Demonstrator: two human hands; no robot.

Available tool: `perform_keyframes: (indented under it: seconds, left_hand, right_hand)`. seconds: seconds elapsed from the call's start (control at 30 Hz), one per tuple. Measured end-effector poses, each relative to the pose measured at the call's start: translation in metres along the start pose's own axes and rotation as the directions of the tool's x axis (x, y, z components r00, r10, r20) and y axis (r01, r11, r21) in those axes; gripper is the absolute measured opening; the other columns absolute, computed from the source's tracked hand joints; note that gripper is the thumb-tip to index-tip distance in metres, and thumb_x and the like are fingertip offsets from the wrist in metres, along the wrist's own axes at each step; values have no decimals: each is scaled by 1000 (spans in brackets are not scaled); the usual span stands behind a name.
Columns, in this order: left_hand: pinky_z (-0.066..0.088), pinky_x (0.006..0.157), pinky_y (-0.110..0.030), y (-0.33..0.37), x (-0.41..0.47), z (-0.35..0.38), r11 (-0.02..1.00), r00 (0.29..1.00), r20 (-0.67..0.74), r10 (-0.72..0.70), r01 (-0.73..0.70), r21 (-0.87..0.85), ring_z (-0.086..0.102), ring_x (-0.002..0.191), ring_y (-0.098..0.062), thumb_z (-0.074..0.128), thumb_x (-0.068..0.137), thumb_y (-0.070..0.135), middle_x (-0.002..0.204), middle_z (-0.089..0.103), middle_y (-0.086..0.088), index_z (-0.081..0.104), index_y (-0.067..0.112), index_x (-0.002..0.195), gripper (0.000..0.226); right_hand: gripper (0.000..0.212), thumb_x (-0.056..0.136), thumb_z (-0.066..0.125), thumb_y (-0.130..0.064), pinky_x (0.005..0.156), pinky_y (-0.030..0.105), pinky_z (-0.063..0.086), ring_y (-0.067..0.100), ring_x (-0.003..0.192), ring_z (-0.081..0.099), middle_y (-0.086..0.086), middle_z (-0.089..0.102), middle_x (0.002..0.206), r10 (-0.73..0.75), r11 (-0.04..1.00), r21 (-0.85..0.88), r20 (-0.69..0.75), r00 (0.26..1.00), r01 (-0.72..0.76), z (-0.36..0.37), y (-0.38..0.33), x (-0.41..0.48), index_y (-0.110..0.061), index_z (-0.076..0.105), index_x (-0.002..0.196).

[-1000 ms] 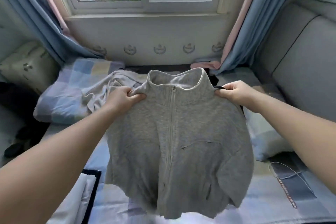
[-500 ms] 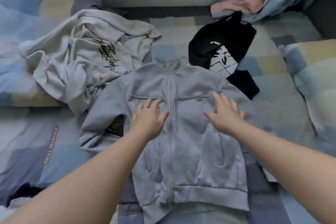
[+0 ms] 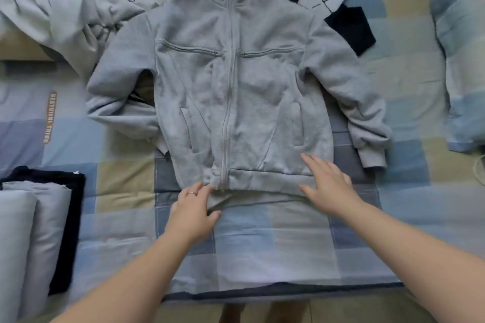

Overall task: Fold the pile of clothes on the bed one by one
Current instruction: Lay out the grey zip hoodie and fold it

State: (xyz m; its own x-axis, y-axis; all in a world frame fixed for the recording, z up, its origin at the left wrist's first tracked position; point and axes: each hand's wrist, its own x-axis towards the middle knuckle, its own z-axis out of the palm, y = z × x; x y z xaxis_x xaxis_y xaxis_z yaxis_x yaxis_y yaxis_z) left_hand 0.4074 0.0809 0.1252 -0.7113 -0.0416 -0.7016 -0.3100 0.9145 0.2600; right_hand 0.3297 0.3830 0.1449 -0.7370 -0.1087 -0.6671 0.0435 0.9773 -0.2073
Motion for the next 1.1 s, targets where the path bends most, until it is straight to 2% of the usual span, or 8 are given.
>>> perform_keyframes:
  seconds: [0.13, 0.33, 0.43, 0.53, 0.63, 0.73, 0.9, 1.1]
  left_hand:
    - [34, 113, -48, -17, -11, 59, 983, 971, -178, -161, 142, -114, 20, 148, -33, 73, 88, 39, 168, 3, 0, 23, 28, 156, 85]
    - [36, 115, -48, -31, 41, 101, 762, 890, -249, -383, 151, -630, 38, 141, -30, 87, 75, 40, 156, 36, -8, 16, 19, 159, 112]
    - [43, 107, -48, -31, 66, 106, 669, 811, -325, -486, 106, -735, 50, 127, -29, 86, 72, 44, 141, 49, -9, 35, 19, 145, 93]
    - [46, 96, -45, -27, 73, 105, 740, 757, -430, -492, 104, -664, 54, 114, -28, 78, 81, 39, 126, 55, -6, 45, 17, 128, 62]
    - [38, 80, -35, -18, 62, 100, 730, 738, -439, -513, 105, -675, 50, 96, -26, 64, 95, 24, 108, 56, -3, 47, 12, 124, 35]
    - [35, 79, -33, -18, 38, 93, 689, 722, -392, -570, 161, -706, 49, 92, -27, 58, 98, 19, 104, 54, -4, 46, 11, 125, 31]
    - [44, 82, -41, -42, -19, 106, 694, 791, -193, -581, 358, -624, 55, 94, -35, 56, 94, 16, 104, 59, -11, 49, 12, 114, 21]
    - [48, 88, -43, -63, -71, 136, 644, 773, -37, -633, 499, -580, 61, 103, -39, 64, 89, 16, 111, 65, -18, 57, 3, 119, 33]
  right_hand:
    - [86, 93, 59, -53, 121, 52, 15, 24, 154, -3, -6, -3, 168, 23, 996, -87, 36, 999, -19, 60, 35, 2, -43, 2, 157]
    - [101, 86, 70, -52, 114, 70, 17, 29, 152, -15, -7, -22, 164, -32, 963, -270, -23, 999, 25, 98, 70, 44, -50, -4, 154]
    - [91, 82, 75, -47, 105, 63, 34, 30, 148, 10, -1, 4, 164, -137, 946, -307, -90, 986, 104, 105, 85, 66, -50, 18, 153]
    - [50, 79, 76, -24, 80, 49, 46, 38, 110, 47, 11, 51, 124, -313, 922, -324, -305, 900, 211, 108, 94, 76, -26, 59, 127]
    - [25, 78, 70, -7, 63, 42, 45, 39, 78, 55, 13, 57, 89, -431, 889, -343, -398, 810, 304, 102, 97, 67, -12, 62, 101]
    - [28, 74, 66, -3, 60, 38, 39, 38, 74, 58, 12, 60, 85, -419, 900, -302, -405, 812, 314, 93, 99, 38, -9, 60, 101]
    - [27, 75, 68, -6, 60, 40, 47, 37, 76, 62, 10, 65, 87, -357, 910, -317, -273, 893, 266, 100, 126, -34, -11, 61, 101]
    - [17, 97, 52, -23, 68, 35, 33, 30, 95, 60, 4, 62, 109, -83, 887, -439, 154, 985, 143, 128, 125, -76, -22, 49, 114]
